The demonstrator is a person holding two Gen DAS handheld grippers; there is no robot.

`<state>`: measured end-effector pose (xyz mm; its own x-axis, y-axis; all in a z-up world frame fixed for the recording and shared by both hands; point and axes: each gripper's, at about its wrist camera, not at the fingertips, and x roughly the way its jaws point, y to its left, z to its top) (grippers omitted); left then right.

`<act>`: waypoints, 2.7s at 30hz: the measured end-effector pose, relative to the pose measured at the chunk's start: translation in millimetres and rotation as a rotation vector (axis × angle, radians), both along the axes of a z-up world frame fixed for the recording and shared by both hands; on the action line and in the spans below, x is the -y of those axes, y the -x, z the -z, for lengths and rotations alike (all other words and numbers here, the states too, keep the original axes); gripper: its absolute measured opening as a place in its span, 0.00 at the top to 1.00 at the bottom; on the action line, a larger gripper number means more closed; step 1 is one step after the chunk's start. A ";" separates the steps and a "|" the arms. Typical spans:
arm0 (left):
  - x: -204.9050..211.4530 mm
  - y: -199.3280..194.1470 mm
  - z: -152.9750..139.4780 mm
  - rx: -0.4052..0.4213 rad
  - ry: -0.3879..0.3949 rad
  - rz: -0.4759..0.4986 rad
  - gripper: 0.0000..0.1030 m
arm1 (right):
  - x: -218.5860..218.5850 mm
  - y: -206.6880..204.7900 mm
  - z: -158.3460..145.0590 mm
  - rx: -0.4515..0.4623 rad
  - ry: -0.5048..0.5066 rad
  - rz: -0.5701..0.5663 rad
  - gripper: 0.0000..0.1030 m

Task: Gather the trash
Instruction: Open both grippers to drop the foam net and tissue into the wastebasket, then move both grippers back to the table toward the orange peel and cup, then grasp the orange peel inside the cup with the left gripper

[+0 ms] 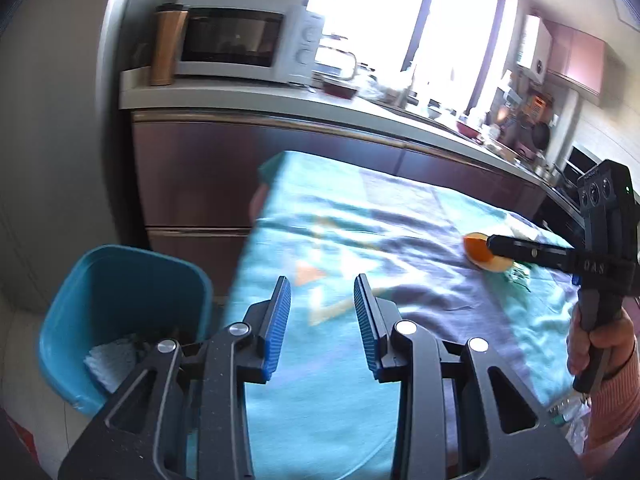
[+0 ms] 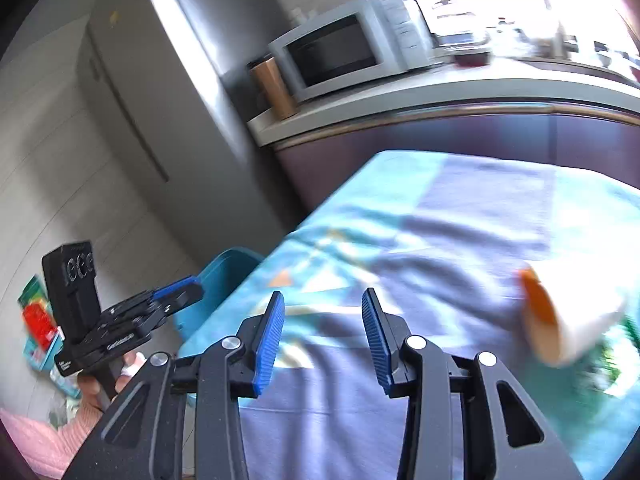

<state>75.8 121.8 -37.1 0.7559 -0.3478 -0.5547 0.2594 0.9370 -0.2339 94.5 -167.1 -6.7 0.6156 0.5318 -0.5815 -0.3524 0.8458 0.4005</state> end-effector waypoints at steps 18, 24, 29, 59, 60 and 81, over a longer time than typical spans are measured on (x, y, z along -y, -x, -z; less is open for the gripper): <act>112.9 -11.7 9.5 -0.036 -0.051 0.200 0.67 | 138.7 -45.8 43.2 -0.073 0.048 0.323 0.60; 112.9 -15.9 12.6 -0.054 -0.050 0.196 0.67 | 124.2 -37.6 34.1 -0.023 0.093 0.280 0.85; 114.7 -17.3 15.2 -0.060 -0.052 0.199 0.67 | 113.3 -25.3 18.1 0.056 0.141 0.267 0.99; 244.2 -106.3 25.8 -0.119 -0.122 0.499 0.68 | 134.8 -22.9 43.3 -0.028 0.001 0.289 0.73; 247.6 -109.3 26.6 -0.123 -0.127 0.507 0.68 | 135.8 -23.2 44.4 -0.030 -0.004 0.288 0.73; 263.7 -98.4 26.8 -0.121 -0.130 0.592 0.99 | 136.4 -23.8 51.6 -0.030 -0.029 0.254 0.74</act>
<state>174.2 -141.9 -64.0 0.3839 -0.6129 -0.6906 0.7230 0.6648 -0.1880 118.3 -303.5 -58.3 0.7140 0.3793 -0.5886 -0.1177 0.8937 0.4330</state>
